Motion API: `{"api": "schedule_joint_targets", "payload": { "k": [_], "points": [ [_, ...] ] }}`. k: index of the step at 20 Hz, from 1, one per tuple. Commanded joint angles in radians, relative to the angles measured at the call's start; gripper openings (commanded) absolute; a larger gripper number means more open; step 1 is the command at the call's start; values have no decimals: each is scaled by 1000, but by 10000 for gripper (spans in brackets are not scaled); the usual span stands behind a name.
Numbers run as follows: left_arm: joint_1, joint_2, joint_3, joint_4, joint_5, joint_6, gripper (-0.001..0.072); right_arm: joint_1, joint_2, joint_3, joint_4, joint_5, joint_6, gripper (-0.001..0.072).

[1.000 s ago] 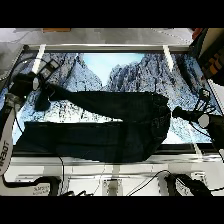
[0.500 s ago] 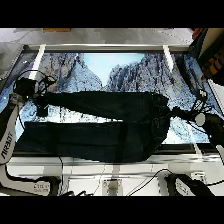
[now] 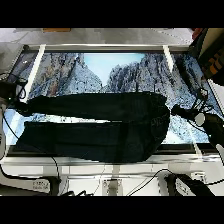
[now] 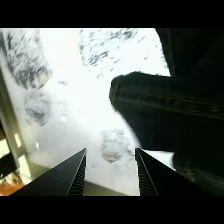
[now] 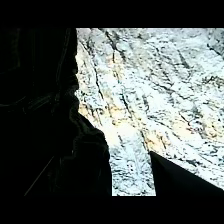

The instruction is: Fold the clothes and pants, and hang the long-sleeved shirts on hangers.

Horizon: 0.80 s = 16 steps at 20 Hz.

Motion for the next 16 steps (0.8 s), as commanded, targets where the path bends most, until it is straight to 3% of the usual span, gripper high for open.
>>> {"api": "schedule_joint_targets", "payload": {
  "k": [1,2,4,5,6,10,11,12,13,14,15,16],
  "points": [
    [53,1,5,37,13,-57,371,0,0,0,-18,-85,0,623],
    [53,2,19,48,24,-100,363,0,0,0,-34,-123,0,596],
    [53,2,57,60,65,-194,363,0,0,0,-49,-221,-2,312],
    [52,2,81,60,83,-229,363,-7,0,2,-48,-270,-4,242],
    [51,2,107,59,101,-264,364,-27,-3,7,-44,-293,1,237],
    [50,7,155,58,120,-315,364,-243,-94,71,46,-51,66,239],
    [50,9,155,50,120,-315,364,-290,-113,82,131,30,-14,239],
    [50,10,155,38,119,-315,364,-311,-120,84,243,93,-184,240],
    [47,9,155,35,120,-315,367,-311,-121,84,377,167,-372,292],
    [42,10,155,36,120,-315,383,-298,-121,84,508,251,-507,416],
    [37,12,155,36,120,-315,508,-277,-121,84,595,330,-594,547],
    [30,13,155,37,120,-315,685,-241,-121,84,637,396,-653,605]
  ]
}}
